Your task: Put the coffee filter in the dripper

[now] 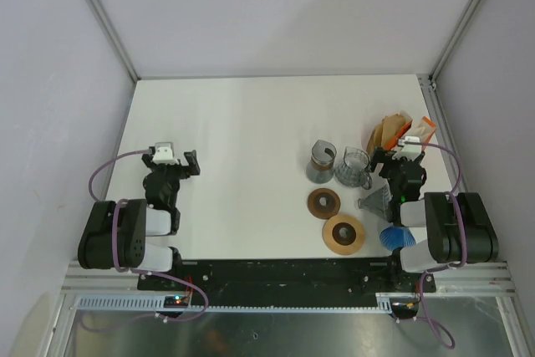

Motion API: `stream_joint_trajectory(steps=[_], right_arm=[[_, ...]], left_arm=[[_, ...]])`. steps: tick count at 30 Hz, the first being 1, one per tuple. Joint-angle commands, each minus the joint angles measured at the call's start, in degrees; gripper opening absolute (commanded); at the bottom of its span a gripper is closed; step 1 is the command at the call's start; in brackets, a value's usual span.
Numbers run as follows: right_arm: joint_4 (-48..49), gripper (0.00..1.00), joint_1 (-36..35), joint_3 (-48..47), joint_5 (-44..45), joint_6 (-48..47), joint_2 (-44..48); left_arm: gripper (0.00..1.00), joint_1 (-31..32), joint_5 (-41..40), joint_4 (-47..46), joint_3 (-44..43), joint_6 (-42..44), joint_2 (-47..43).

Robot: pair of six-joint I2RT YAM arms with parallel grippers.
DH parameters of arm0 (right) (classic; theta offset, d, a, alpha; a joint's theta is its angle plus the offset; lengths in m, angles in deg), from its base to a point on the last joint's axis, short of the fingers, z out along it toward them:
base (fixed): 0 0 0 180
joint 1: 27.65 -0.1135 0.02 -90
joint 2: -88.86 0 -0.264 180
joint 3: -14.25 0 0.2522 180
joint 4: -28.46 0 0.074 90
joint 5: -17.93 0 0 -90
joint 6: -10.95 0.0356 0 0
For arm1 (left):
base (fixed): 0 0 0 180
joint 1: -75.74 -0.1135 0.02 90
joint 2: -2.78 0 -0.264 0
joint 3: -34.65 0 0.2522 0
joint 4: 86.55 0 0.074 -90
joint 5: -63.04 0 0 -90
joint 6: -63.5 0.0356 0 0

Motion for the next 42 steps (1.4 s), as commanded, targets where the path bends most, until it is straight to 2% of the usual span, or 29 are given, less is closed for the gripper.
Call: stream_joint_trajectory(steps=[1, 7, 14, 17, 23, 27, 31, 37, 39, 41, 42], right_arm=[[0.94, 0.99, 0.28, -0.67, -0.51, -0.50, 1.36], [-8.64, 0.99, 0.26, -0.61, 0.58, 0.38, 12.49], [-23.52, 0.97, 1.89, -2.26, 3.88, 10.10, 28.67], [-34.24, 0.93, 2.85, -5.93, 3.84, 15.03, 33.65], [-51.26, 0.88, 3.41, -15.58, 1.98, 17.88, 38.48], [-65.45, 0.78, 2.38, -25.99, 0.00, 15.46, 36.48], [-81.23, 0.75, -2.37, -38.03, -0.30, 12.08, 29.05], [-93.21, 0.78, -14.76, -49.63, 3.26, 9.88, 15.97], [-94.87, 0.84, -16.50, -51.85, 5.44, 10.37, 12.35], [-96.27, 0.84, -16.35, -53.63, 7.11, 10.98, 8.87], [-96.91, 0.81, -15.95, -54.40, 7.66, 11.25, 7.47]], left_arm=[[1.00, 0.26, -0.05, -1.59, -1.44, 1.19, 0.08], [1.00, 0.34, -0.02, -1.58, -1.64, 1.29, 0.14], [0.95, 0.65, 1.10, 0.71, -2.37, 1.80, -1.53], [0.94, 0.64, 1.74, 10.11, -6.21, 1.90, -4.76], [0.93, 0.63, 6.69, 36.96, -20.24, 5.23, -7.05], [0.91, 0.70, 13.57, 56.11, -31.59, 8.26, -8.38], [0.89, 0.84, 19.63, 71.68, -39.10, 10.09, -9.04], [0.89, 0.96, 20.62, 84.26, -43.96, 13.15, -11.17], [0.89, 0.97, 20.59, 87.16, -45.31, 13.54, -11.24], [0.89, 0.95, 20.98, 88.41, -45.62, 13.48, -11.57], [0.89, 0.98, 21.37, 88.78, -45.59, 13.40, -11.70]])
